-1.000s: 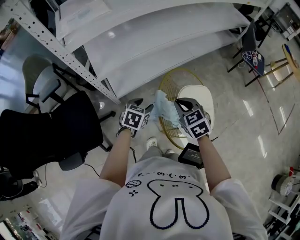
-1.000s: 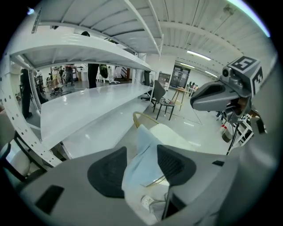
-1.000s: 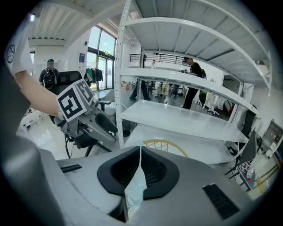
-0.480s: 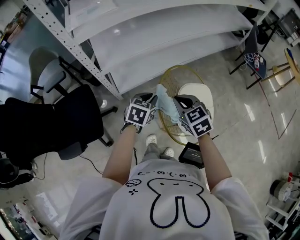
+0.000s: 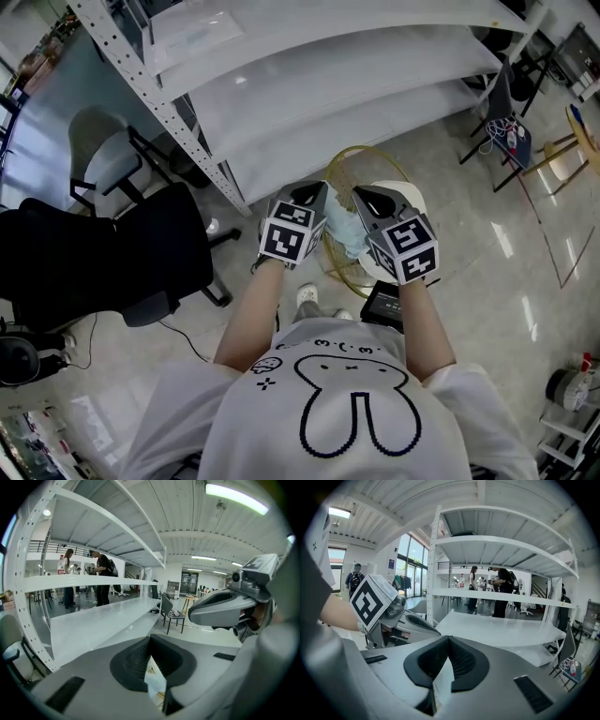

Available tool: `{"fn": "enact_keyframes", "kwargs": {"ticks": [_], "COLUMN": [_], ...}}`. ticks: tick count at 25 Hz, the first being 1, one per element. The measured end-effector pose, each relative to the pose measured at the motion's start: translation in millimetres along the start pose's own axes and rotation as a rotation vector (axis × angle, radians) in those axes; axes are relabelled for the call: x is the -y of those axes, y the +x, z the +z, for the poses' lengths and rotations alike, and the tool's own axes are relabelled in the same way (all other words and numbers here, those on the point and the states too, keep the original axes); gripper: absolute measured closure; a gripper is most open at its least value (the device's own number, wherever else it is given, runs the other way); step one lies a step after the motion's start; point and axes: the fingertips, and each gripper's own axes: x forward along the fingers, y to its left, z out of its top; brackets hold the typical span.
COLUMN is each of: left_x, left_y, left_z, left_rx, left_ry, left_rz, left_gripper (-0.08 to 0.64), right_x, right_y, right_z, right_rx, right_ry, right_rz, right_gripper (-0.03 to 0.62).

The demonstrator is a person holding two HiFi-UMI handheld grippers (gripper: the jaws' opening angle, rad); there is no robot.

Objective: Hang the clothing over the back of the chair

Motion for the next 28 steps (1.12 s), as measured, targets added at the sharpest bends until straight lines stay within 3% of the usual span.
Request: {"fn": "enact_keyframes", "kwargs": {"ticks": [3,8,16,28], "left_x": [3,10,27,47], "left_y": [-8,-25,-42,-50], "left_z": [19,53,90,100], "left_rx": [0.039,0.136,0.221,0.257], "left_ry": [0.037,0.018,0.098,0.139], "left_rz": [0.002,0.005,0.002,-0.010], "left_gripper": [0.534,0.534,0.534,0.534], "right_x": [1,1,-8,-12], "right_y": [-7,-16,-30,-51], "right_z": [22,43,62,68], "right_rx": [0.053,0.103,0.141,0.163], "right_ry": [-0.009,-0.012,-0.043,-0.050], "right_rz": [-0.011,-0.029,-0.007,0.028], "right_gripper": [0.597,0.597,0.597,0.597]}}
